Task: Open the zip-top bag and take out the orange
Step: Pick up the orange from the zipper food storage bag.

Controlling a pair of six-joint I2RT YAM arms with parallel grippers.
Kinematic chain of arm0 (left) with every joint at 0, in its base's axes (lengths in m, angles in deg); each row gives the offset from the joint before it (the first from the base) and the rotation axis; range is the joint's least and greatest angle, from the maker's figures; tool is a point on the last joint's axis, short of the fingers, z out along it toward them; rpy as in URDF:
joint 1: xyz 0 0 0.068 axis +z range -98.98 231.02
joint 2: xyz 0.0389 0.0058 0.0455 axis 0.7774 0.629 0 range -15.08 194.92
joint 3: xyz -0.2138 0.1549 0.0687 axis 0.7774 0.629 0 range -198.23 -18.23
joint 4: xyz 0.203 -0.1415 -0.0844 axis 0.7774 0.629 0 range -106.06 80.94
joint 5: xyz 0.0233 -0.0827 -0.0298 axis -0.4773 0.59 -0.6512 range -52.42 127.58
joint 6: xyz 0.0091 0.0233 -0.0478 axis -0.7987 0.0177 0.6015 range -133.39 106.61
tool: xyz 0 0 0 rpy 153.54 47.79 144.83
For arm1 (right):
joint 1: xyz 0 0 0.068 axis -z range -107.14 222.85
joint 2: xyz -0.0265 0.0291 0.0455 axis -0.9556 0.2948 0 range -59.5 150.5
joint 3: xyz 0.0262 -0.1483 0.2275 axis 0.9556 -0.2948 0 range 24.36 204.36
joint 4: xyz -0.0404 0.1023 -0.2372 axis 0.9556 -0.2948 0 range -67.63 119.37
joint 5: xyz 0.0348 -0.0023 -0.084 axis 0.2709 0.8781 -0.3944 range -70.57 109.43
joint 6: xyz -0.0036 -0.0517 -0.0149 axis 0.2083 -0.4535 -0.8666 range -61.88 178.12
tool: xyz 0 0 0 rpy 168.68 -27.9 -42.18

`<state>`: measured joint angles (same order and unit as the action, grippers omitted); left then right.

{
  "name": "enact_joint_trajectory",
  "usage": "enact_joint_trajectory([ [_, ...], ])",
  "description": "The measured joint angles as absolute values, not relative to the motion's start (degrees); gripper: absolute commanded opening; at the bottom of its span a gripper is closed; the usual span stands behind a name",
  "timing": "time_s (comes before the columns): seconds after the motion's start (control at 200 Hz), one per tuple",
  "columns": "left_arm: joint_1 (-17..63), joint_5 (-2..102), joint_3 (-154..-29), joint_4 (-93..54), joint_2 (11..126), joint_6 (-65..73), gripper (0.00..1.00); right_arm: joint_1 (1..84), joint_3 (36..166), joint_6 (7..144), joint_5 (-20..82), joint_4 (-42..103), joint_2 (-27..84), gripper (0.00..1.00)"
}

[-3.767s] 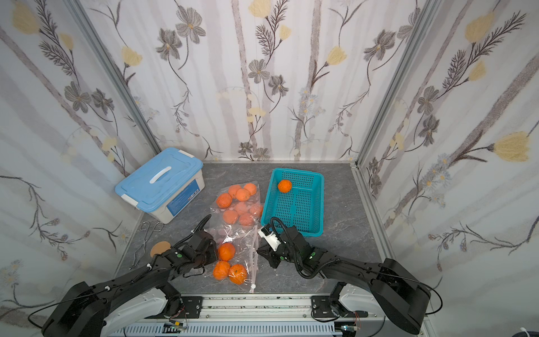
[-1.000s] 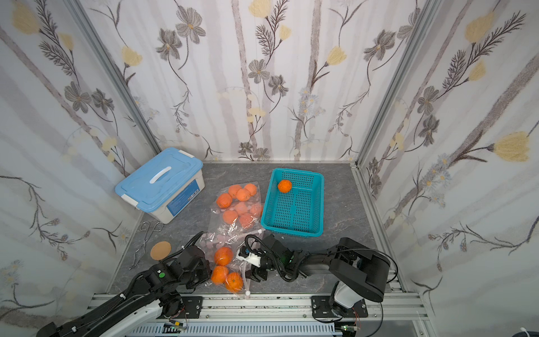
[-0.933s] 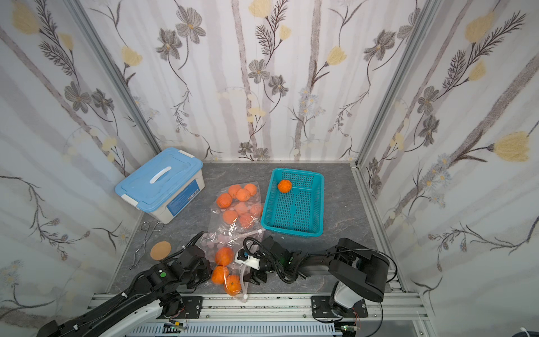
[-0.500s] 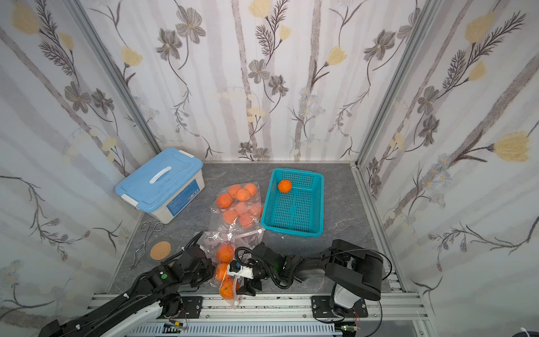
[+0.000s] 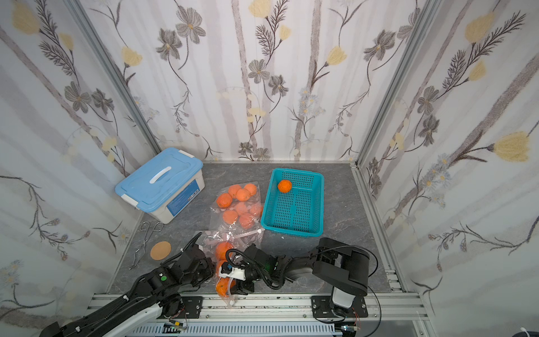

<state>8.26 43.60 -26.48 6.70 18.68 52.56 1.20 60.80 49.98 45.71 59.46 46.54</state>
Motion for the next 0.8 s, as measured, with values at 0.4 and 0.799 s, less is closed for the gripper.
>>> enact_joint_trajectory([
  [0.4,8.3,41.7,-26.5,1.3,22.8,54.7,0.00,14.5,52.4,52.6,41.2,59.9,35.0,0.44],
  [0.799,8.2,40.3,-28.1,-2.4,28.6,52.8,0.00,18.6,49.3,54.0,40.8,56.6,25.9,0.44],
])
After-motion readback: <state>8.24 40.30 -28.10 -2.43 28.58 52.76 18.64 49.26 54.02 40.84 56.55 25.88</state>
